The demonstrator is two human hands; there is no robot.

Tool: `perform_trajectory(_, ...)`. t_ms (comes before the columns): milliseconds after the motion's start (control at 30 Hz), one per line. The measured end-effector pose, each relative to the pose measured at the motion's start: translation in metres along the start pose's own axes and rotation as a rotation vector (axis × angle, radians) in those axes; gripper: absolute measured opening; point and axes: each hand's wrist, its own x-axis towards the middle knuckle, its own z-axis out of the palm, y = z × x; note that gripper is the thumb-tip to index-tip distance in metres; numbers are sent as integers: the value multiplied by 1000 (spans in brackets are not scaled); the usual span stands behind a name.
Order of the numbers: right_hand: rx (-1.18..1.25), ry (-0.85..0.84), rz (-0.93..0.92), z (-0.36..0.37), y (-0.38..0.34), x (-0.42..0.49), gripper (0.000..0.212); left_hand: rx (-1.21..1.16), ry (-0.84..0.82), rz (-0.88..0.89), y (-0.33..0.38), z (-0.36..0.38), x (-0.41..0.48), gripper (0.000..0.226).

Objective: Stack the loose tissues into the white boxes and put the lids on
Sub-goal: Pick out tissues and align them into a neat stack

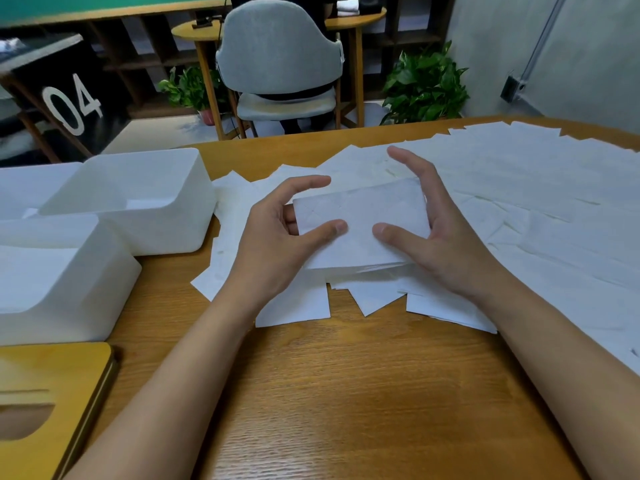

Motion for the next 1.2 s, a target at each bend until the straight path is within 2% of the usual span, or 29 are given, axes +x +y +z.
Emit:
perform_trajectory(200,-72,40,-46,3,-1,-1,79,37,11,1,-3,3,0,51)
perform_trajectory(300,-17,86,-60,1,-2,0,75,78,70,-40,-6,5,3,54)
perform_trajectory(400,71,101,-53,-2,-2,1,72,-139,-12,-202,-6,5,4,59)
perform_trajectory(467,90,97,-42,-3,-1,2,71,-212,-64,-238,-5,5,3,50)
perform_trajectory(600,76,27,-27,-3,-1,1,72,-130,-34,-84,-2,9,-2,55)
perform_trajectory(700,107,-8,-39,-4,-2,1,75,-153,-4,-83,-5,9,-3,61)
perform_trajectory(800,85,-30,-36,-4,-1,1,55,-135,16,-67,-12,7,0,62)
perform_trajectory(900,56,-25,45,-5,6,2,33,25,-7,27,-17,9,1,65)
perform_trajectory(967,22,30,89,-4,12,3,32,210,30,123,-21,10,0,69)
perform_trajectory(1033,1,101,108,-5,16,4,33,389,48,273,-19,11,-2,62)
perform_trajectory(1067,-7,130,105,-5,17,5,34,425,3,328,-18,11,-3,53)
perform_trajectory(1133,-15,166,96,-6,18,6,36,460,-188,349,-18,13,-6,39)
perform_trajectory(1200,-16,171,106,-6,19,6,36,522,-371,297,-21,17,-10,43)
